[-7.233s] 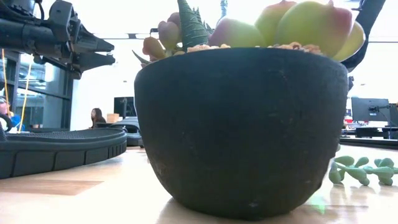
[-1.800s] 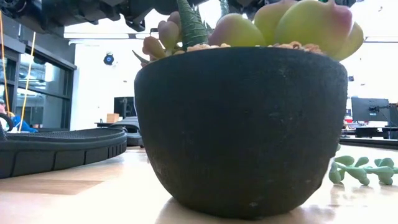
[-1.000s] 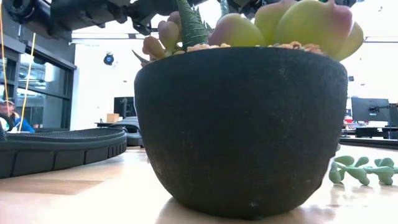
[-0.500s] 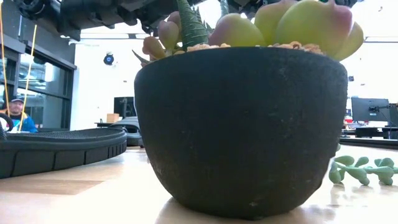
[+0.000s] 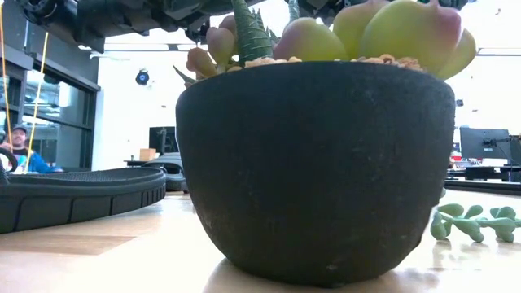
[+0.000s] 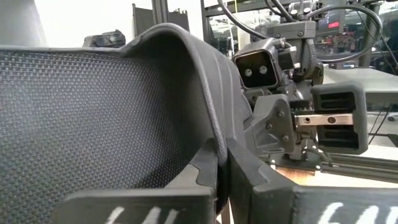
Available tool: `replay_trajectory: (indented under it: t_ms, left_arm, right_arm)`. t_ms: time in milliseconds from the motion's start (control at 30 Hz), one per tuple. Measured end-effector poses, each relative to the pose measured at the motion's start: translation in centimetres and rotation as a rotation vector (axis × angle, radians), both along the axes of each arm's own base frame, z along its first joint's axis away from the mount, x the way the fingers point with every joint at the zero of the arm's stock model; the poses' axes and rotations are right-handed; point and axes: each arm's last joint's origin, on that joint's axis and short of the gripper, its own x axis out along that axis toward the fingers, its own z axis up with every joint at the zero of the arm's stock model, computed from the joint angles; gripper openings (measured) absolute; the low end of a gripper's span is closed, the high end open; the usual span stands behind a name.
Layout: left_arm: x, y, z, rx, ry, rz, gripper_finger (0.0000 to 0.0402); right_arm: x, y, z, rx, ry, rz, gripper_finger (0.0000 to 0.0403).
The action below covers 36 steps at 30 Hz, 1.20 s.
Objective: Pick and place slides into the shelf
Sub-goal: Put the top right black slide on the shelf
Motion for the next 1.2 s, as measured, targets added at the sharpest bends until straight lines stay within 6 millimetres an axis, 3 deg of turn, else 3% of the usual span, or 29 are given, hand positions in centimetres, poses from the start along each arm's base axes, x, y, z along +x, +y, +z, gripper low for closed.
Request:
replay_trajectory:
  t_ms: [267, 533, 667, 933, 1200]
  left_arm:
    - [0.0, 0.0, -0.1, 0.014, 0.011, -0.006, 0.0059]
    - [0.0, 0.0, -0.4, 0.015, 0.034, -0.002, 0.0028]
    - [0.0, 0.0, -0.5, 0.038, 0.047, 0.001, 0.0034]
    - [0.0, 0.2, -1.0, 0.066, 0.097, 0.068, 0.0037]
    - [-1.4, 0.5, -0.2, 0.108, 0.167, 0.168, 0.0039]
  right_arm:
    - [0.0, -0.1, -0.1, -0.005, 0.004, -0.006, 0.0019]
    - [0.0, -0.3, -0.2, -0.019, 0.009, -0.02, 0.0085]
    - [0.0, -0.7, -0.2, -0.019, 0.016, -0.033, 0.0104]
    - [-0.1, -2.2, -1.1, -0.01, 0.109, -0.078, 0.0108]
    - [-0.7, -3.7, -1.4, 0.005, 0.201, -0.128, 0.0108]
